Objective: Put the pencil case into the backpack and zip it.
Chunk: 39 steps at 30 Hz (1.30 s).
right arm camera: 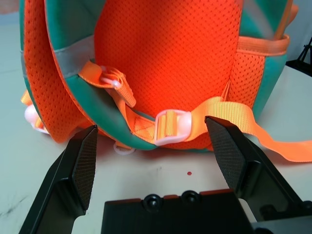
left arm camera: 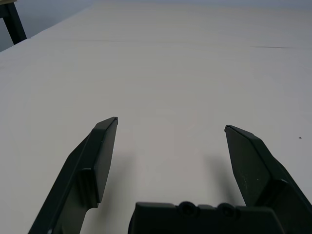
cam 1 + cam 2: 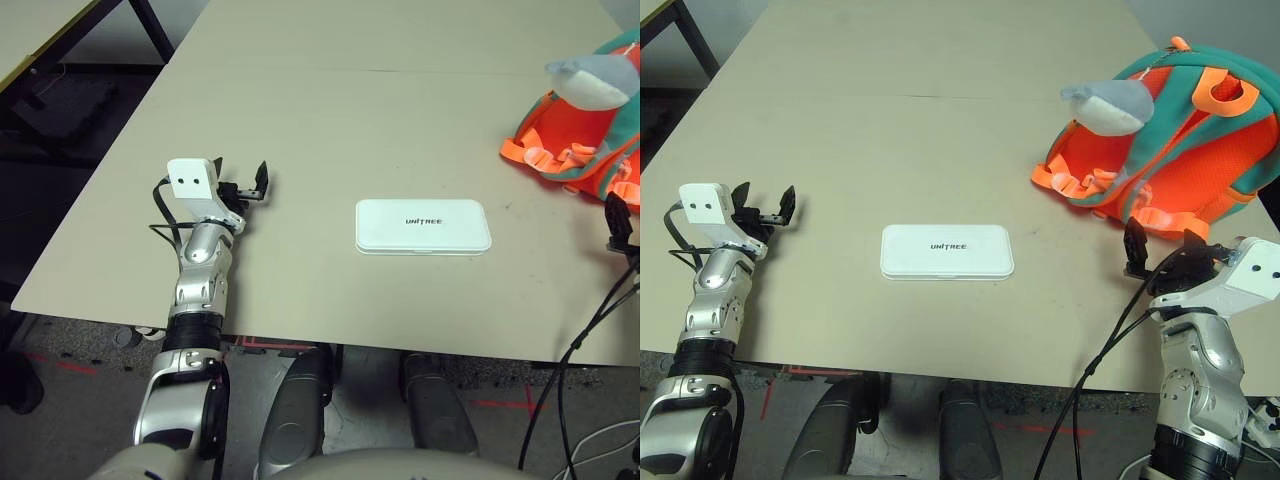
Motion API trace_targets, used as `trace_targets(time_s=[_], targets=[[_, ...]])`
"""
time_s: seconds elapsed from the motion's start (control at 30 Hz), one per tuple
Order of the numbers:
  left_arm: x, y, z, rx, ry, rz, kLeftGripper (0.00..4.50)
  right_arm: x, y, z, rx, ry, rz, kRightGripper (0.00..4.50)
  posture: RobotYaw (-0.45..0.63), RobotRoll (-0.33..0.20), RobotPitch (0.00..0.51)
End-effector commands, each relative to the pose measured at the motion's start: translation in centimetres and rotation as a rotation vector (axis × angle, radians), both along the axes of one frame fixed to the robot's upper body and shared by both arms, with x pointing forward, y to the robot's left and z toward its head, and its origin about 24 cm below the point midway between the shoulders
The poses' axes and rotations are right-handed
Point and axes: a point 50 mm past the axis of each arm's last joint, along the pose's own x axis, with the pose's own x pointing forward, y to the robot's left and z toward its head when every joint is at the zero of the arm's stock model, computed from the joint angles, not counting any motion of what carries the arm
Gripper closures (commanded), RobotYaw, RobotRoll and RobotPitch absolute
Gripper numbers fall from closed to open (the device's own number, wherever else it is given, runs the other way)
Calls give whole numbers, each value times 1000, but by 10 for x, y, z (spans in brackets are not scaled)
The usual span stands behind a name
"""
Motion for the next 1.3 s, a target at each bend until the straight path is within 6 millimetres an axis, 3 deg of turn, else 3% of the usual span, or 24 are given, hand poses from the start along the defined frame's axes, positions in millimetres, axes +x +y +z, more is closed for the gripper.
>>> trace_targets(time_s=[0.03, 0.1, 0.2, 0.33, 0.5, 0.63, 0.73, 0.9, 1.13, 1.3], targets=[[1, 0, -5, -14, 22, 2, 0, -5, -3, -3, -4, 8, -18, 8, 19, 0, 210], [3, -6, -9, -13, 30, -14, 0, -8, -4, 1, -40, 3, -14, 8, 7, 0, 213], [7, -11, 0, -14, 18, -48, 0, -10, 4, 32, -79, -18, 88, 8, -18, 0, 243], [9, -12, 22, 11, -24, -130, 0, -17, 10, 64, 82, 107, 294, 8, -7, 0, 240], [5, -7, 56, -58, 19, -304, 0, -40, 18, 73, 274, 394, 584, 8, 51, 0, 206], [0, -5, 72, -252, 199, -493, 0, -38, 30, 66, 348, 548, 709, 8, 67, 0, 189], [-3, -16, 78, -399, 338, -658, 0, -31, 45, 54, 370, 646, 786, 499, 78, 0, 190], [-7, -41, 65, -516, 574, -863, 0, -8, 64, 33, 352, 696, 815, 2068, 102, 0, 170], [-14, -68, 38, -557, 752, -950, 0, 25, 72, 22, 253, 698, 709, 4323, 104, 0, 162], [-22, -84, 20, -599, 857, -1004, 0, 43, 74, 19, 159, 705, 617, 4485, 99, 0, 162]])
